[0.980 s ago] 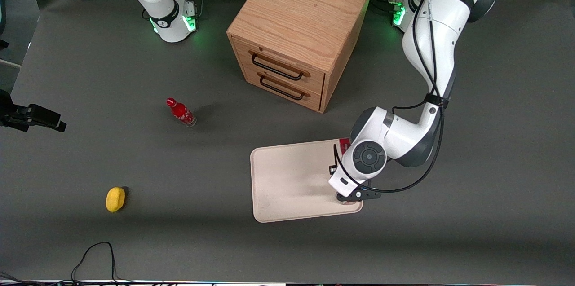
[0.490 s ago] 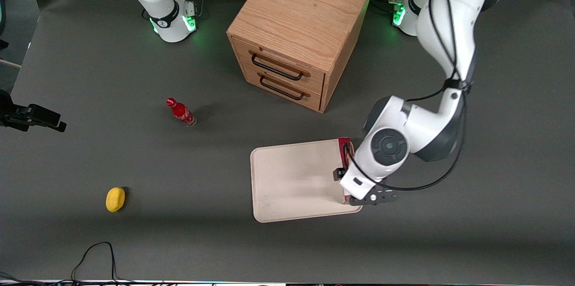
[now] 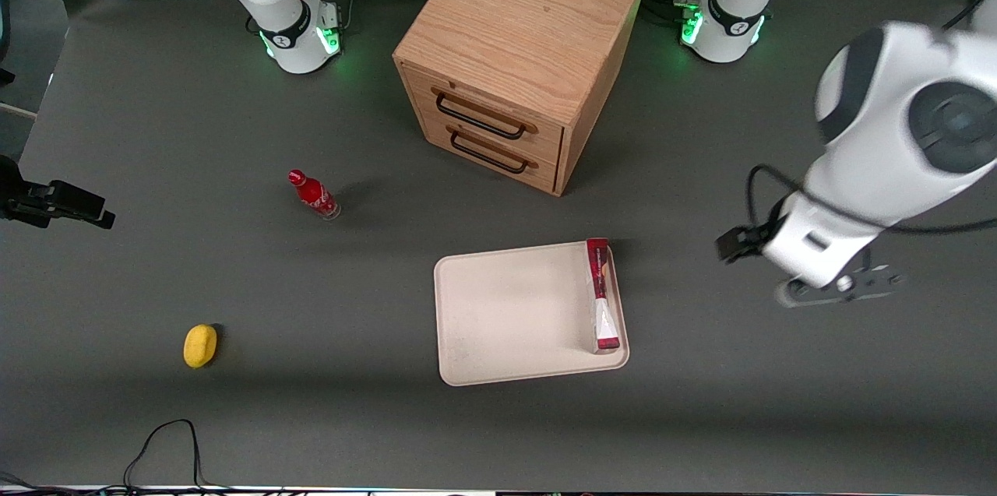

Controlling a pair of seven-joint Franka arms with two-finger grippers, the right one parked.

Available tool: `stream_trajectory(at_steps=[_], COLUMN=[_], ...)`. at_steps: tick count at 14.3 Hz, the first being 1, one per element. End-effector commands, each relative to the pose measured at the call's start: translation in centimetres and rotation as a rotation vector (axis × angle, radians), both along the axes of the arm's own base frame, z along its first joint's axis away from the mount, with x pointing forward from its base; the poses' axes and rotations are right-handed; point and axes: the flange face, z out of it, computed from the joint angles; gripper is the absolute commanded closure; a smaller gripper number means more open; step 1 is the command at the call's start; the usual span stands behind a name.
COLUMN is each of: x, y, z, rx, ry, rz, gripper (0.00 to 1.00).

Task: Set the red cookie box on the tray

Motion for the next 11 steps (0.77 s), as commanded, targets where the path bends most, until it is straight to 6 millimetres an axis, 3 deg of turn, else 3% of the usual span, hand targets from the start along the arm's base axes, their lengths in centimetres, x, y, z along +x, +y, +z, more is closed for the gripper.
stream_trajectory(at_steps=[1,3,5,7,11], x=[-5.5,-8.4,-10.5,-11.9,-11.8], y=[4.5,8.0,10.2,11.2,11.7], z=[2.7,4.2,5.3,5.6,5.7], rx=[-0.004,-0.018,-0.02,-0.016,-0.015], ry=[0.028,0.016,0.004,0.001,-0.011], rz=[-0.127,-0.121,-0.125,-0.155,-0.148], gripper=[0.0,0.0,0.0,0.0,0.0])
